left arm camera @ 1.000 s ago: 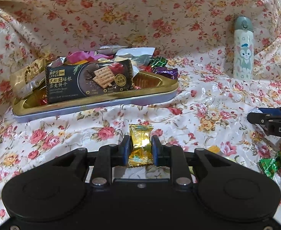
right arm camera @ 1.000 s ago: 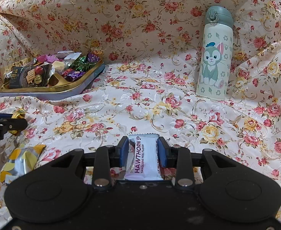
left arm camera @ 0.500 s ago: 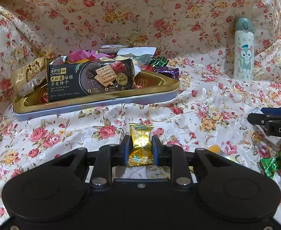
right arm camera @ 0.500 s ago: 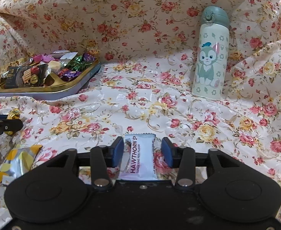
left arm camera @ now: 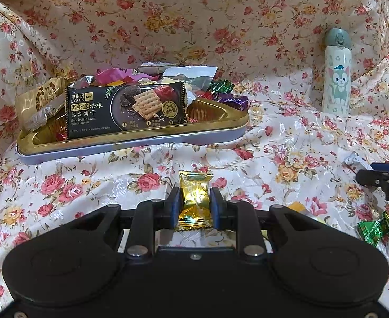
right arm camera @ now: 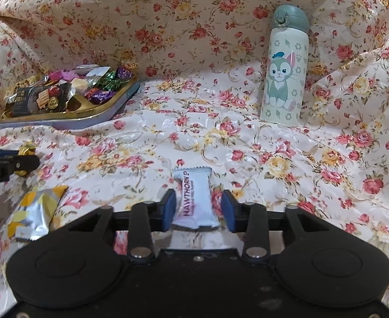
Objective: Organize snacks
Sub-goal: 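Lift the gold candy and Hawthorn packet off the bedspread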
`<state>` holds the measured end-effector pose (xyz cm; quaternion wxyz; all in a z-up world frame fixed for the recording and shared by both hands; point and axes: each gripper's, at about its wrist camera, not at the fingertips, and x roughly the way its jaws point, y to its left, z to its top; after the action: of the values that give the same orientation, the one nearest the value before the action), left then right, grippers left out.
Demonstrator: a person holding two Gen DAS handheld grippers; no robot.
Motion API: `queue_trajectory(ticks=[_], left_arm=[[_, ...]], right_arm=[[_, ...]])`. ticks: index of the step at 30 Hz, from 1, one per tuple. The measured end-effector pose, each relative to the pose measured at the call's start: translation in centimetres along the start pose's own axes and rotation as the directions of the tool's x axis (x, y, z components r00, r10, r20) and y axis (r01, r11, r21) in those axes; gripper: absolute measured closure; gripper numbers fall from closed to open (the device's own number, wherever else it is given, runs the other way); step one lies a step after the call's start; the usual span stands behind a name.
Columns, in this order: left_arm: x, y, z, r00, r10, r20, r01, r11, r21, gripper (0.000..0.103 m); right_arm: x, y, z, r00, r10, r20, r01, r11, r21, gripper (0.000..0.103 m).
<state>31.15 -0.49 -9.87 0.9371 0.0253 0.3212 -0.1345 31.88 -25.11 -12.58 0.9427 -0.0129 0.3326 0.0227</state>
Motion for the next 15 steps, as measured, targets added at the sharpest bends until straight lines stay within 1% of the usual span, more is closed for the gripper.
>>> queue_trajectory(ticks=[6,8,11,14,15], left_arm=[[-0.1,0.1,0.0,1.0,0.001,0.0,-0.001,1.0,0.001,0.071],[0.0,0.0,0.0,1.0,0.005,-0.001,-0.005,1.0,0.004,0.071],[0.0,-0.2,-0.1,1.0,0.014,0.0,-0.014,1.0,0.017,0.071],[0.1,-0.3,0.0,1.0,0.015,0.0,-0.015,1.0,0.022,0.071],[0.0,-0.3,0.0,1.0,0.015,0.0,-0.015,1.0,0.021,0.071]], right_arm=[[-1.3,0.0,-0.4,1.0,0.006,-0.031,-0.005,1.0,0.026,0.074],[-1.7,0.0,-0.5,0.999,0.014,-0.048,-0.011,0.999,0.047,0.074],[-2.4,0.3,-0.7,0.997,0.017,-0.074,-0.014,0.999,0.04,0.073],[-2.7,0.7,-0.8,0.997,0.022,-0.08,-0.021,1.0,0.013,0.07],[-2.6,0.8,-0.8,0.997,0.017,-0.079,-0.017,1.0,0.003,0.063]])
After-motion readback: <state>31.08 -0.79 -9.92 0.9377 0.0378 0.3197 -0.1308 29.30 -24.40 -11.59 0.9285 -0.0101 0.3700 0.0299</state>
